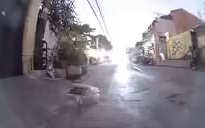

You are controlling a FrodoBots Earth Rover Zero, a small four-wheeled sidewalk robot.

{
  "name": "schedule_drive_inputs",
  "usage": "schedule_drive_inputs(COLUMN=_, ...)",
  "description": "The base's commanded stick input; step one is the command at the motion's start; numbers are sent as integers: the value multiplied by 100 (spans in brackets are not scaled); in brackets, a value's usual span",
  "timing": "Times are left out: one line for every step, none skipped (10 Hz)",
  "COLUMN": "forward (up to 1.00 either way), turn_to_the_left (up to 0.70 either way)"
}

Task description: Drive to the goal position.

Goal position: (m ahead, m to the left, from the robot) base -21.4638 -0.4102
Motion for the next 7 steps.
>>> schedule_drive_inputs(forward=0, turn_to_the_left=-100)
schedule_drive_inputs(forward=0, turn_to_the_left=-100)
schedule_drive_inputs(forward=0, turn_to_the_left=-100)
schedule_drive_inputs(forward=0, turn_to_the_left=-100)
schedule_drive_inputs(forward=0, turn_to_the_left=-100)
schedule_drive_inputs(forward=0, turn_to_the_left=-100)
schedule_drive_inputs(forward=0, turn_to_the_left=-100)
